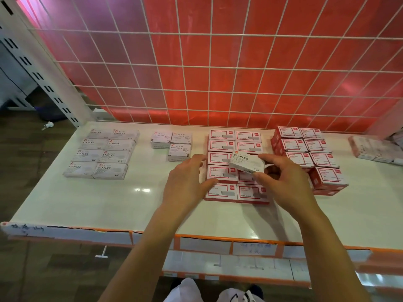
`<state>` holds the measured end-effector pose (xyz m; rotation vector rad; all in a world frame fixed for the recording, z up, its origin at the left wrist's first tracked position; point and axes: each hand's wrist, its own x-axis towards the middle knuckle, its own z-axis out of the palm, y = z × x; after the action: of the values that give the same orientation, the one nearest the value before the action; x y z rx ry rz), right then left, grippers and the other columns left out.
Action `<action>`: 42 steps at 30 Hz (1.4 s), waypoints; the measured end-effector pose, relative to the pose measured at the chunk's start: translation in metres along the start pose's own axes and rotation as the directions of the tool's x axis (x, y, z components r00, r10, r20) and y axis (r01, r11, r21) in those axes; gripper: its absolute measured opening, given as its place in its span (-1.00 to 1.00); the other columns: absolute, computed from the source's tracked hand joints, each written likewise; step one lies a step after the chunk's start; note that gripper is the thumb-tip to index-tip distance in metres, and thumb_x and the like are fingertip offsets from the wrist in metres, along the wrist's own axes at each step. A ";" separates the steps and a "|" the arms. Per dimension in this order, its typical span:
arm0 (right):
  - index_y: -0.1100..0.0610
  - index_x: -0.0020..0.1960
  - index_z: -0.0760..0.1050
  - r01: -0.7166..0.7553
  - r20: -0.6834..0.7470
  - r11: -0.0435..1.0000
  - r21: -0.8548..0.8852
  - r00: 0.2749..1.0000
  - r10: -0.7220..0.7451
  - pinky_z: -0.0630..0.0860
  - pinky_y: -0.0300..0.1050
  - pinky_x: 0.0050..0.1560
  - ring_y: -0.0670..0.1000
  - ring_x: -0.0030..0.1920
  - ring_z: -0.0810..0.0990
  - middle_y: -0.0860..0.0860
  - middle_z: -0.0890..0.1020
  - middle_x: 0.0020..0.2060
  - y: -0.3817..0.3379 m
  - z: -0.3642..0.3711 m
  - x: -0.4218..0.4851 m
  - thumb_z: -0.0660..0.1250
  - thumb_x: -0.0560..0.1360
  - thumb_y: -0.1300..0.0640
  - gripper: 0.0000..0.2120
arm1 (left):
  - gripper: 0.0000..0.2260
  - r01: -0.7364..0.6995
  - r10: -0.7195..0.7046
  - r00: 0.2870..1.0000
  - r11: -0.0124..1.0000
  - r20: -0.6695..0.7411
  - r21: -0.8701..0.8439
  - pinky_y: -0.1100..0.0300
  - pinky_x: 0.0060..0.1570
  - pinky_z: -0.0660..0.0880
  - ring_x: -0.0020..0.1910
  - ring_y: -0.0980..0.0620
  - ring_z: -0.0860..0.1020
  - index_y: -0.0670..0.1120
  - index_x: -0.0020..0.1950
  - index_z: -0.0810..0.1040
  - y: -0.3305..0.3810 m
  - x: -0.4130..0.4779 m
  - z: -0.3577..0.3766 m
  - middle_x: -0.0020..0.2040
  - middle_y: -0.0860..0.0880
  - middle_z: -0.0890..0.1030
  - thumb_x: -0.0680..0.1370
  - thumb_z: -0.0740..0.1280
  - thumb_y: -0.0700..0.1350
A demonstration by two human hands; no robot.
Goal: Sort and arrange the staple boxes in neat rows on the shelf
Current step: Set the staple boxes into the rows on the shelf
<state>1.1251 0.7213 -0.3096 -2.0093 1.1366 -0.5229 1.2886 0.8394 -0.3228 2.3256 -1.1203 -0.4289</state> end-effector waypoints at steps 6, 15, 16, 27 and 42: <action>0.05 0.35 0.43 0.073 0.071 0.997 -0.001 0.995 -0.073 0.38 -0.46 -0.14 -0.18 -0.07 0.46 -0.03 0.52 0.23 -0.017 0.019 0.001 0.41 0.47 0.18 -0.54 | -0.48 -0.076 0.078 0.997 0.983 0.004 -0.168 0.16 0.12 0.53 0.06 0.15 0.53 0.04 0.38 0.41 -0.006 -0.003 -0.022 0.29 0.08 0.52 0.45 0.46 0.03; 0.01 0.36 0.43 0.105 0.193 0.993 0.053 0.975 -0.113 0.41 -0.39 -0.17 -0.21 -0.10 0.45 -0.15 0.49 0.02 -0.050 0.061 -0.002 0.39 0.48 0.13 -0.55 | -0.59 -0.016 0.072 0.993 0.868 0.095 -0.496 0.25 0.09 0.56 -0.01 0.24 0.61 0.12 0.26 0.50 -0.048 -0.007 -0.052 0.13 0.16 0.62 0.45 0.46 -0.12; 0.00 0.35 0.43 0.102 0.199 0.992 0.069 0.973 -0.113 0.43 -0.37 -0.15 -0.21 -0.10 0.46 -0.14 0.50 0.02 -0.053 0.066 -0.002 0.39 0.48 0.13 -0.55 | -0.63 0.001 0.060 0.994 0.841 0.096 -0.540 0.24 0.09 0.56 -0.01 0.24 0.62 0.18 0.20 0.51 -0.053 -0.008 -0.055 0.10 0.17 0.63 0.46 0.46 -0.14; 0.00 0.13 0.48 0.110 0.234 0.938 0.328 0.953 -0.193 0.61 -0.10 0.00 -0.10 0.04 0.58 -0.12 0.58 0.04 -0.094 0.119 -0.011 0.43 0.38 0.37 -0.57 | -0.84 0.135 -0.095 0.991 0.658 0.097 -0.741 0.25 -0.12 0.59 -0.15 0.06 0.67 -0.07 0.09 0.59 -0.102 -0.022 -0.085 -0.04 -0.03 0.67 0.52 0.38 -0.23; 0.05 0.08 0.51 -0.107 0.370 0.838 0.536 0.922 -0.118 0.60 -0.11 -0.06 0.00 -0.05 0.65 0.05 0.63 0.02 -0.118 0.173 -0.030 0.42 0.36 0.44 -0.59 | -0.58 0.122 -0.128 0.991 0.688 0.046 -0.716 0.26 -0.01 0.57 -0.02 0.15 0.64 -0.02 0.16 0.52 -0.164 -0.041 -0.109 0.04 0.03 0.66 0.37 0.51 -0.28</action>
<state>1.2878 0.8562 -0.3270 -1.5159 0.6359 -0.3705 1.4195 0.9925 -0.3256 1.6861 -0.6090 -0.7552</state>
